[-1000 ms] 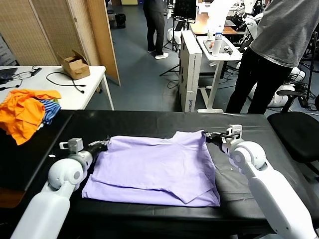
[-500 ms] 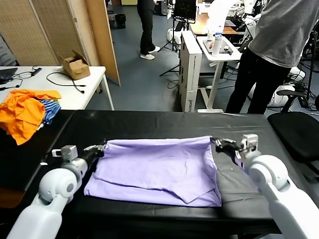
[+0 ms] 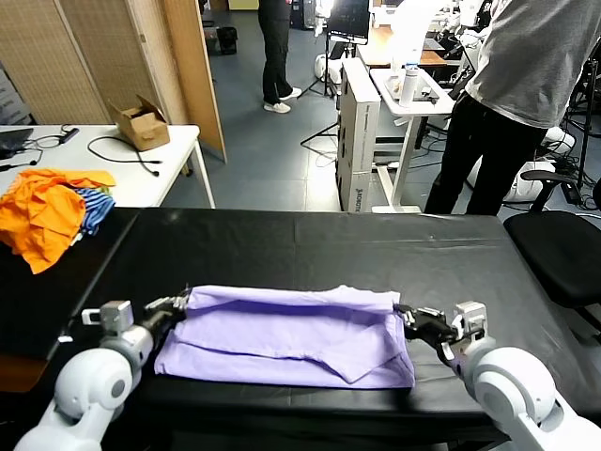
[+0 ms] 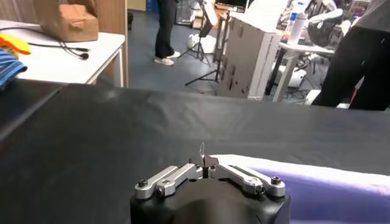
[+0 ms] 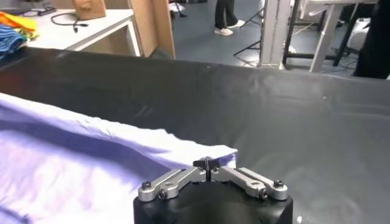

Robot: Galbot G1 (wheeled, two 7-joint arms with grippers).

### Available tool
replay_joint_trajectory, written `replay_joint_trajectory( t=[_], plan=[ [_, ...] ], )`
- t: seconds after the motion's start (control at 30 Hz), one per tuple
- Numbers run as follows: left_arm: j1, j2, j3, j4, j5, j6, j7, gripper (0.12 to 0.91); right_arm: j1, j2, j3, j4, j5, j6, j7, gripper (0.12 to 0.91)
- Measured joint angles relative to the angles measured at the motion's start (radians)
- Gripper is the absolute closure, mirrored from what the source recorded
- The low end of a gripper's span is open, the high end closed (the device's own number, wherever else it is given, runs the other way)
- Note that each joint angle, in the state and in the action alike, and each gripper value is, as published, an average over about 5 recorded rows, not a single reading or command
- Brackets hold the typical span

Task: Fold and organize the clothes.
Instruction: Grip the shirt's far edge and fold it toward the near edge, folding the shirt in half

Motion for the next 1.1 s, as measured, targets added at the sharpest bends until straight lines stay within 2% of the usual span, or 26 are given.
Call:
replay_joint_trajectory(
  t=[0.37,0.57,0.67,0.7,0.83,0.97,1.03,1.1],
  plan=[
    [0.064,-0.026,-0.021,-0.023,0.045,-0.015,0.000,0.881,-0.063,-0.005,-0.016,0.008,-0.011,0.000,-0.001,0.886],
    [0.088,-0.046,-0.023,-0.047,0.065,-0.020,-0.010,0.881,-0.079,-0.006,-0.017,0.025,-0.012,0.000,-0.001,0.886],
    [0.101,-0.055,-0.026,-0.062,0.069,-0.020,-0.023,0.824,-0.094,-0.007,-0.005,0.044,-0.012,0.000,0.002,0.859],
    [0.105,-0.056,-0.027,-0.068,0.067,-0.020,-0.028,0.779,-0.101,-0.008,0.000,0.052,-0.013,0.000,0.003,0.837],
    [0.124,-0.048,-0.039,-0.091,0.054,-0.019,-0.043,0.527,-0.135,-0.006,0.030,0.088,-0.015,0.000,0.003,0.626],
    [0.121,-0.037,-0.060,-0.107,0.023,-0.022,-0.062,0.283,-0.160,0.008,0.072,0.121,0.001,0.000,0.003,0.361],
    [0.109,-0.035,-0.067,-0.106,0.001,-0.027,-0.081,0.188,-0.157,0.017,0.088,0.129,0.018,0.000,0.011,0.255],
    [0.091,-0.035,-0.068,-0.099,-0.021,-0.033,-0.096,0.146,-0.141,0.028,0.097,0.124,0.026,0.000,0.025,0.166]
  ],
)
